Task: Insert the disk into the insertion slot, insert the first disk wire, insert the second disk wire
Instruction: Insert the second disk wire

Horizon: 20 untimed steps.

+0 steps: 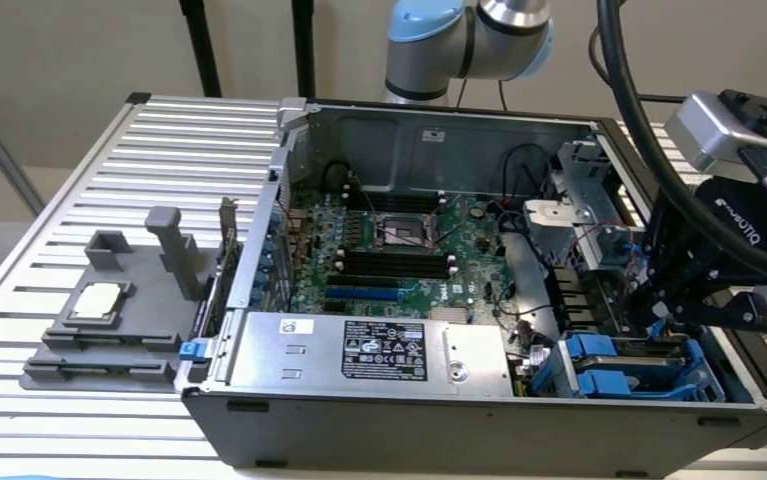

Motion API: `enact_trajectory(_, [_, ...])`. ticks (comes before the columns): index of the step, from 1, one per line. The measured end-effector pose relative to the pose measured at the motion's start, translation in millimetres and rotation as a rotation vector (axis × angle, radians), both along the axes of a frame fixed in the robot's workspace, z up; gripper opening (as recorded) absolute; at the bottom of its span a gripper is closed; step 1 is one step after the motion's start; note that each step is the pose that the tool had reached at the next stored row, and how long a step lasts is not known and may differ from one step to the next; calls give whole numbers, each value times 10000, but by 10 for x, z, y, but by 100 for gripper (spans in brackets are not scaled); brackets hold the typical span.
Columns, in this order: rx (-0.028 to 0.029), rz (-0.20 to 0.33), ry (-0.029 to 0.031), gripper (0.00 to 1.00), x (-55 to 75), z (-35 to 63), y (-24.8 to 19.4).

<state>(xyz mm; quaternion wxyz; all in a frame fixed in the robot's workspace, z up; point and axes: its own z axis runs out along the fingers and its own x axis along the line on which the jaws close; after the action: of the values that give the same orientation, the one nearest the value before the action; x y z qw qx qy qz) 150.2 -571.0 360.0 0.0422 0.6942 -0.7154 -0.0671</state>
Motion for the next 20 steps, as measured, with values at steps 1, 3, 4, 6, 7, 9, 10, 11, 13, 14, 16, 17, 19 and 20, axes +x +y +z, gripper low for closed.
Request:
enact_trajectory(1, [6,-1,0,16,0,-17,-21])
enact_trajectory(3, [18,-1,0,16,0,-53,-63])
enact_trajectory(4, [24,-1,0,16,0,-70,-83])
enact_trajectory(6, [37,-1,0,16,4,-95,-104])
enact_trajectory(7, [40,0,0,16,8,-104,-107])
enact_trajectory(9, [40,10,0,16,22,-114,-108])
enact_trajectory(10, [40,19,-1,16,30,-121,-108])
enact_trajectory(11, [41,26,0,16,35,-127,-108])
enact_trajectory(13, [40,40,0,16,40,-140,-108])
enact_trajectory(14, [38,48,-1,16,41,-147,-108])
enact_trajectory(16, [39,63,0,16,43,-157,-108])
enact_trajectory(17, [40,69,0,16,43,-161,-108])
enact_trajectory(19, [37,78,0,16,45,-163,-108])
enact_trajectory(20, [39,82,0,16,45,-166,-108])
